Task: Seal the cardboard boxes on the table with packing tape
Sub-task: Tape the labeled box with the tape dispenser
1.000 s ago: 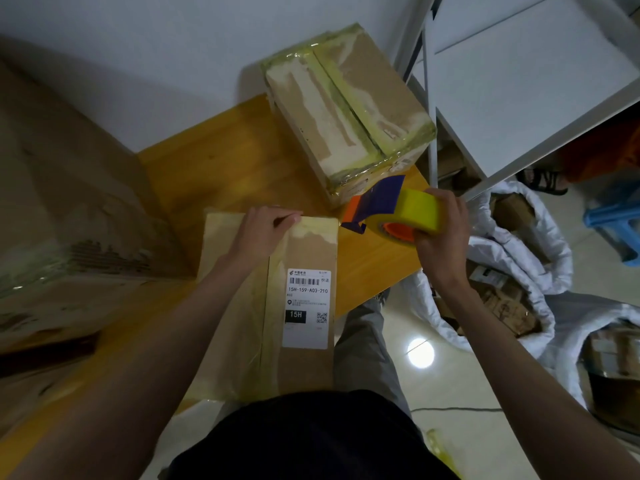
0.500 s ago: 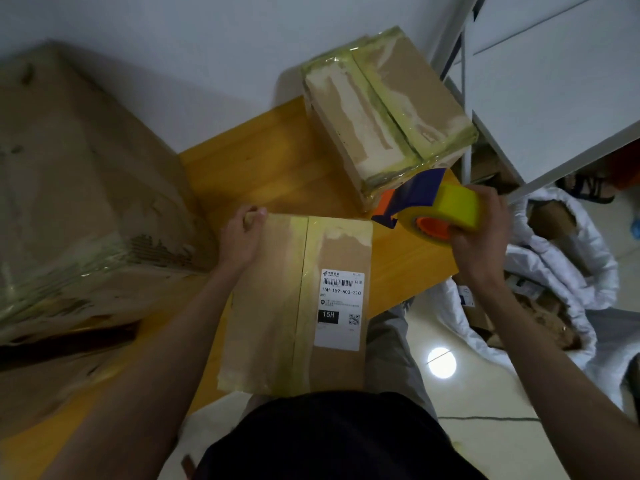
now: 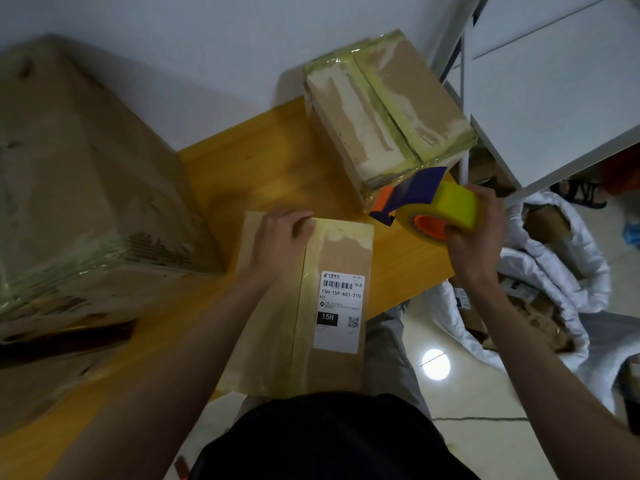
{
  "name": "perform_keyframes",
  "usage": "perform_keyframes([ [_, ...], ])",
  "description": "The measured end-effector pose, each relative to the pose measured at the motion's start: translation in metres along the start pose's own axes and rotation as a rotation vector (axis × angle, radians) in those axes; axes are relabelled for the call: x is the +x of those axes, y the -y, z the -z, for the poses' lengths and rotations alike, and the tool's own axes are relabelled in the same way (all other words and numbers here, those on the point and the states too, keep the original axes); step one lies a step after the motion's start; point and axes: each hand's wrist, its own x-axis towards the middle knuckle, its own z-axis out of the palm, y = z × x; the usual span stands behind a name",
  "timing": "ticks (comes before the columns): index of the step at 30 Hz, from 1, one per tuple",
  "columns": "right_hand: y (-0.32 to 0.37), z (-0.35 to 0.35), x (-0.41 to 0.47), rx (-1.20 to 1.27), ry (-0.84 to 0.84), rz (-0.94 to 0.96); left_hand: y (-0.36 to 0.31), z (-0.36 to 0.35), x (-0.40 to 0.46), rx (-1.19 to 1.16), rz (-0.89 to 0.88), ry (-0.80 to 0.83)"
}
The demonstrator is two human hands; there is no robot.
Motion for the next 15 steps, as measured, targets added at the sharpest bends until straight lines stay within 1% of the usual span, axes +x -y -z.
perform_keyframes([
  [3,-0.004,-0.001,0.0,0.003,-0.012,-0.01,-0.034,-0.018,0.006,-0.054,-0.053,0.169],
  [5,-0.006,-0.001,-0.001,-0.003,-0.019,-0.022,-0.058,-0.032,0.008,-0.081,-0.094,0.24],
  [7,-0.007,0.001,-0.002,-0.017,-0.026,-0.026,-0.073,-0.046,0.009,-0.084,-0.114,0.219],
  [9,-0.01,0.004,-0.002,-0.028,-0.035,-0.031,-0.08,-0.057,0.011,-0.003,-0.107,0.153],
  [12,-0.013,0.01,-0.002,-0.027,-0.07,-0.049,-0.088,-0.067,0.016,0.08,-0.031,0.095],
  [15,-0.012,0.016,-0.005,-0.027,-0.093,-0.07,-0.105,-0.071,0.023,0.129,0.056,0.124],
])
